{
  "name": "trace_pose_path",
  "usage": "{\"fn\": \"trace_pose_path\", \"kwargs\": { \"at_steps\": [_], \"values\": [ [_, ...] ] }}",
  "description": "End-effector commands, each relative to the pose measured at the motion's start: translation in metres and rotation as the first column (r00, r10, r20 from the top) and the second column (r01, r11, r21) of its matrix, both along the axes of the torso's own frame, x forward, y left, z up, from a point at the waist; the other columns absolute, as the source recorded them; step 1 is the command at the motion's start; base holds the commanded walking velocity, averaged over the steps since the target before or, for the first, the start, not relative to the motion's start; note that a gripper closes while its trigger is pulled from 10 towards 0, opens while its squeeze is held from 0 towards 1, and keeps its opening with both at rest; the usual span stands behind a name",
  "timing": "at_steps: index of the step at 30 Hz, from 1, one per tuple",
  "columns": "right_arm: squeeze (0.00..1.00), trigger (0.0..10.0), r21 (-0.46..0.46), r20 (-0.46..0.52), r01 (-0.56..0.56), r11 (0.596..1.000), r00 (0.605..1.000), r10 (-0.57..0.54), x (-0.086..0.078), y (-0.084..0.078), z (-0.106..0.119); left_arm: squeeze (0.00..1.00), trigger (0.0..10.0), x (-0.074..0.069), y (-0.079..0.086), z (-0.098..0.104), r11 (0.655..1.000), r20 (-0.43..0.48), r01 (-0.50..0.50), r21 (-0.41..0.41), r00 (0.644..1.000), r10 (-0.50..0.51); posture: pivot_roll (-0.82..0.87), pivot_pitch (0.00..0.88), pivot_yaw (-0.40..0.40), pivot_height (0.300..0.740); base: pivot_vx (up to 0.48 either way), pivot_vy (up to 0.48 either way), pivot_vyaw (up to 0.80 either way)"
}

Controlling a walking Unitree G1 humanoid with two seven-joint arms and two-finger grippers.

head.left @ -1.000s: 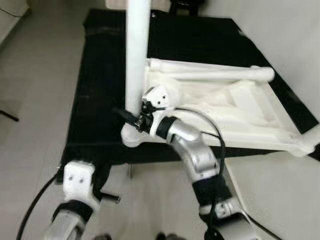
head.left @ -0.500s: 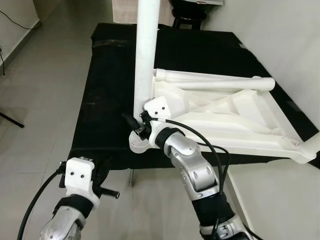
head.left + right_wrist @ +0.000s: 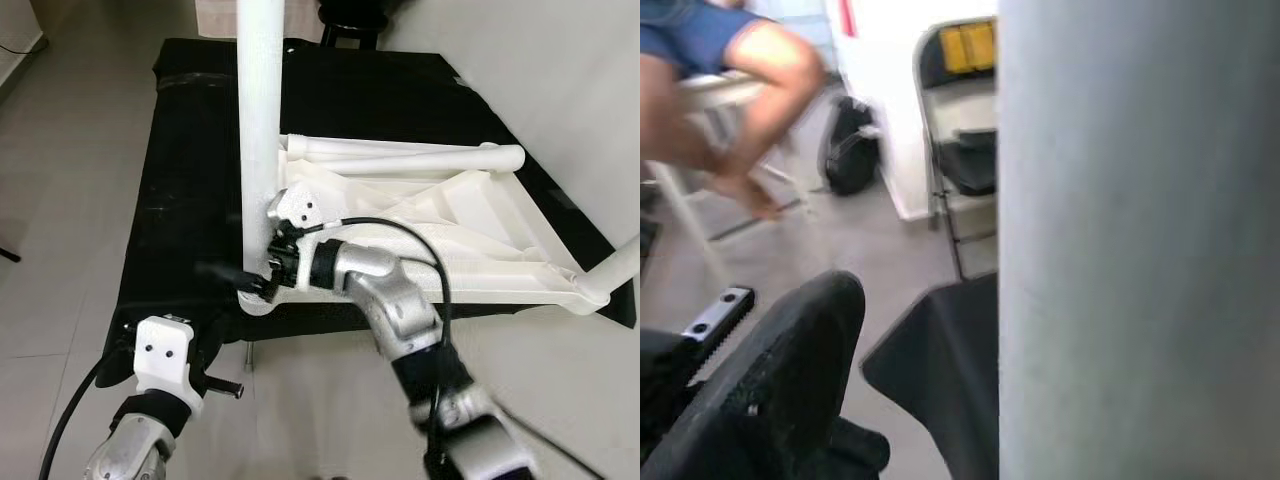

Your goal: Building children table

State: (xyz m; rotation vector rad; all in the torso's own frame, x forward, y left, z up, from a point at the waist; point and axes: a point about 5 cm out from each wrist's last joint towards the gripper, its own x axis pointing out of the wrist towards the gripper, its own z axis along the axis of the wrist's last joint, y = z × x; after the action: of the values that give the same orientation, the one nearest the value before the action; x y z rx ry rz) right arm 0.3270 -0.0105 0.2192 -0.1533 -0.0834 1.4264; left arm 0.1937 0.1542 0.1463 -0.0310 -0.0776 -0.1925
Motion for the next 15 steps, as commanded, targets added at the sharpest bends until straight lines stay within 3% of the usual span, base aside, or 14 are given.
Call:
{"fn": "trace_pose_path", "kwargs": {
  "at_steps": [1, 7, 11, 12, 13, 15],
  "values": [
    [0.0, 10.0, -0.035, -0.015, -0.106, 0.994, 0.994, 0.106, -0.004, 0.007, -0.006, 0.0, 10.0, -0.004, -0.004, 0.0, 1.0, -0.014, 0.003, -0.009, 1.0, -0.003, -0.07, 0.213, -0.151, 0.74, 0.0, 0.0, 0.0],
    [0.0, 10.0, -0.012, 0.005, -0.174, 0.985, 0.985, 0.174, 0.015, 0.013, 0.021, 0.0, 10.0, -0.022, -0.007, 0.003, 1.0, -0.052, 0.01, -0.009, 0.999, -0.011, -0.01, 0.273, -0.134, 0.74, 0.0, 0.0, 0.0],
    [0.0, 10.0, -0.001, 0.005, -0.201, 0.979, 0.979, 0.201, 0.016, 0.014, 0.027, 0.0, 10.0, -0.027, -0.005, 0.003, 1.0, -0.067, 0.01, -0.007, 0.998, -0.01, 0.0, 0.283, -0.127, 0.74, 0.0, 0.0, 0.0],
    [0.0, 1.1, 0.002, 0.005, -0.222, 0.975, 0.975, 0.222, 0.016, 0.014, 0.028, 0.0, 10.0, -0.029, -0.004, 0.003, 1.0, -0.072, 0.01, -0.004, 0.997, -0.01, 0.01, 0.288, -0.12, 0.74, 0.0, 0.0, 0.0],
    [0.0, 0.0, -0.004, 0.004, -0.245, 0.97, 0.97, 0.245, 0.017, 0.013, 0.029, 0.0, 10.0, -0.03, -0.004, 0.002, 1.0, -0.076, 0.01, -0.003, 0.997, -0.01, 0.01, 0.291, -0.117, 0.74, 0.0, 0.0, 0.0],
    [0.0, 0.0, -0.009, 0.005, -0.265, 0.964, 0.964, 0.265, 0.017, 0.012, 0.029, 0.0, 10.0, -0.031, -0.003, 0.002, 1.0, -0.078, 0.01, -0.001, 0.997, -0.01, 0.01, 0.291, -0.117, 0.74, 0.0, 0.0, 0.0]
  ]
}}
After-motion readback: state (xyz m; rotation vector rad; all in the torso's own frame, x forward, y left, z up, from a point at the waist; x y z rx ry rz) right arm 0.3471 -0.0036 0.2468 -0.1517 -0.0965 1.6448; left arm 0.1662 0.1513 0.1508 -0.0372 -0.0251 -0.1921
